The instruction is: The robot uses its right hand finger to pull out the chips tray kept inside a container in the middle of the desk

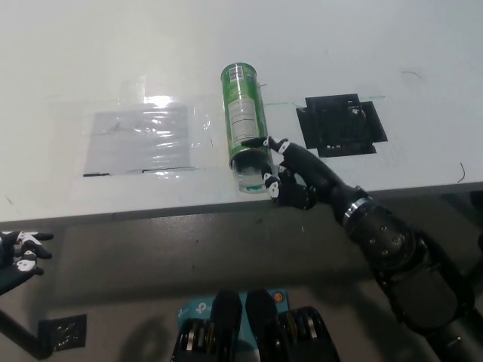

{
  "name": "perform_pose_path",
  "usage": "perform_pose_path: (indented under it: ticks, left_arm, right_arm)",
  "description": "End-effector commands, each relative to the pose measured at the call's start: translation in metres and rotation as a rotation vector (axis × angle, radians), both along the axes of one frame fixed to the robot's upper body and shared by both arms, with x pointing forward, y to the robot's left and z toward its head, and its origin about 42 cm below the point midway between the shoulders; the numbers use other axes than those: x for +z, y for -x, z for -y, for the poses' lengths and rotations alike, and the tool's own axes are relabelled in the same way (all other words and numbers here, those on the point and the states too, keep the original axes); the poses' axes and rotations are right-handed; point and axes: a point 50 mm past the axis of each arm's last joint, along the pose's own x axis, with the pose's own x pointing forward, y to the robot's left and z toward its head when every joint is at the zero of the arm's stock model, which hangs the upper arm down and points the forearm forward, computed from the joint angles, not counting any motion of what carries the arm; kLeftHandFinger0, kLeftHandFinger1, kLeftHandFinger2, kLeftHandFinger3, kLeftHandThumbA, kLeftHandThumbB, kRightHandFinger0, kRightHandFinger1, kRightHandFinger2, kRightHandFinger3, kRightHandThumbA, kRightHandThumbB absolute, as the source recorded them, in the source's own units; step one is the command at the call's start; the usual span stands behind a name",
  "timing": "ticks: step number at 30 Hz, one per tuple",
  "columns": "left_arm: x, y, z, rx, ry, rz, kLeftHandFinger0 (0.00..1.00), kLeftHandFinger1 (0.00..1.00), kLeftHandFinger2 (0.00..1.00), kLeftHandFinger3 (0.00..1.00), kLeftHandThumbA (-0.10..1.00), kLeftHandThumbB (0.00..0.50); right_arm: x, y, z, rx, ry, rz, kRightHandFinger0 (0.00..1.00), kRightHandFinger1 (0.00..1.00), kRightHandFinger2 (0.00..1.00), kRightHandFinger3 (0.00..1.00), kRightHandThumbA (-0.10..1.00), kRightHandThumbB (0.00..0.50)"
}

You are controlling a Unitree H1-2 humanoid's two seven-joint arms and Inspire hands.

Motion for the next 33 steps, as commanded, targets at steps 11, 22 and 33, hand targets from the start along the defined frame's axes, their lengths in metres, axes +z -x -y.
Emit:
perform_pose_path:
  ticks: [11, 22, 33]
  left_arm:
    - [0.026, -0.006, -0.008, -0.023, -0.048, 0.044, 0.57, 0.65, 0.78, 0.95, 0.09, 0.0]
    - [0.032, -0.007, -0.011, -0.024, -0.07, 0.056, 0.58, 0.66, 0.78, 0.97, 0.11, 0.0]
    - [0.042, -0.015, -0.01, -0.032, -0.088, 0.077, 0.55, 0.64, 0.77, 0.97, 0.1, 0.0]
  right_arm:
    - [-0.007, 0.005, 0.002, 0.057, 0.045, 0.067, 0.0, 0.09, 0.91, 0.87, -0.1, 0.212]
    - [-0.03, 0.013, 0.016, 0.009, 0.091, -0.006, 0.17, 0.29, 0.95, 0.93, -0.1, 0.195]
    - [-0.05, 0.023, -0.005, 0.046, 0.069, -0.036, 0.22, 0.31, 0.92, 0.95, -0.1, 0.182]
